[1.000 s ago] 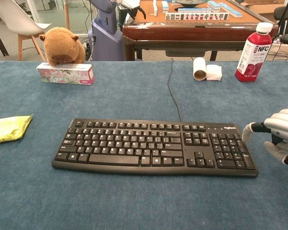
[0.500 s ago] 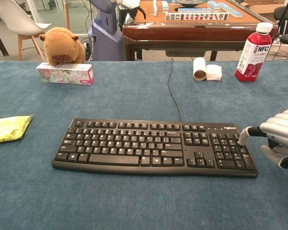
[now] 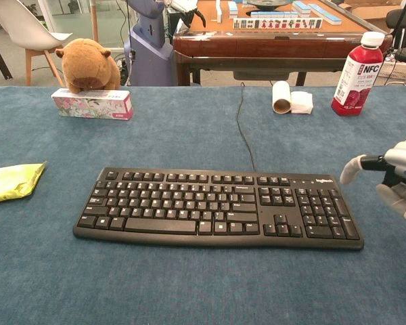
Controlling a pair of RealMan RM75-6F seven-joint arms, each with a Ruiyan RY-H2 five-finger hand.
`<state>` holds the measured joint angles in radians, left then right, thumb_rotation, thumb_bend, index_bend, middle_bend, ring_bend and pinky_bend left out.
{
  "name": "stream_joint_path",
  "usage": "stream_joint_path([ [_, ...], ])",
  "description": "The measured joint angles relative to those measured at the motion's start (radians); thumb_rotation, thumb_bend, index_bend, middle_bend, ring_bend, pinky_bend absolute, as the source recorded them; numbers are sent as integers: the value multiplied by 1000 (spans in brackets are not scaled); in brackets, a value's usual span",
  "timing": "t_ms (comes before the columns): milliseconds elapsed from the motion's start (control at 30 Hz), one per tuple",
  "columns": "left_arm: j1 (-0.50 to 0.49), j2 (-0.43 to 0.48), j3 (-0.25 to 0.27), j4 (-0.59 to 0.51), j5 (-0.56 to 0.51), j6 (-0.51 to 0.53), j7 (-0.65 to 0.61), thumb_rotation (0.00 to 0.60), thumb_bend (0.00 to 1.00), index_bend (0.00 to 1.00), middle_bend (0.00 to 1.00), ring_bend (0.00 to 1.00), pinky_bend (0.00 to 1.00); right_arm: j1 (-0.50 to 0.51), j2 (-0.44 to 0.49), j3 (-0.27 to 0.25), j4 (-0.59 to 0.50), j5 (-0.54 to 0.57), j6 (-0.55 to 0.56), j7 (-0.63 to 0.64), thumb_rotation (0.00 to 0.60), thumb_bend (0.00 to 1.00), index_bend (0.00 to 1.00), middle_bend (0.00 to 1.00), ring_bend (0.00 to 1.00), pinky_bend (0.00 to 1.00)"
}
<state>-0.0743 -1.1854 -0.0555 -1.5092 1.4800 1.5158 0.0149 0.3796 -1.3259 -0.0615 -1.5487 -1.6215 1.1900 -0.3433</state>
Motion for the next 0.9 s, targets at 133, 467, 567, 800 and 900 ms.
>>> stream_joint_path([
  [133, 3, 1, 3, -5, 11, 11, 6, 600, 171, 332, 276, 262, 376, -36, 55, -14, -22, -36, 81, 20, 600, 566, 322, 509, 432, 726],
  [467, 16, 6, 12, -23, 52, 56, 14, 600, 172, 332, 276, 262, 376, -140, 118, -33, 12, -85, 261, 65, 600, 543, 339, 402, 296, 398],
  [567, 20, 4, 15, -24, 71, 72, 16, 600, 171, 332, 276, 262, 376, -171, 124, -34, 30, -98, 317, 98, 600, 543, 343, 402, 296, 398],
  [800, 29, 4, 18, -29, 97, 102, 21, 600, 171, 332, 276, 262, 376, -219, 145, -23, 59, -119, 405, 167, 600, 543, 344, 402, 296, 398],
  [900, 28, 3, 18, -31, 92, 93, 24, 600, 171, 332, 276, 262, 376, -226, 157, -17, 60, -123, 415, 190, 600, 543, 343, 402, 296, 398],
])
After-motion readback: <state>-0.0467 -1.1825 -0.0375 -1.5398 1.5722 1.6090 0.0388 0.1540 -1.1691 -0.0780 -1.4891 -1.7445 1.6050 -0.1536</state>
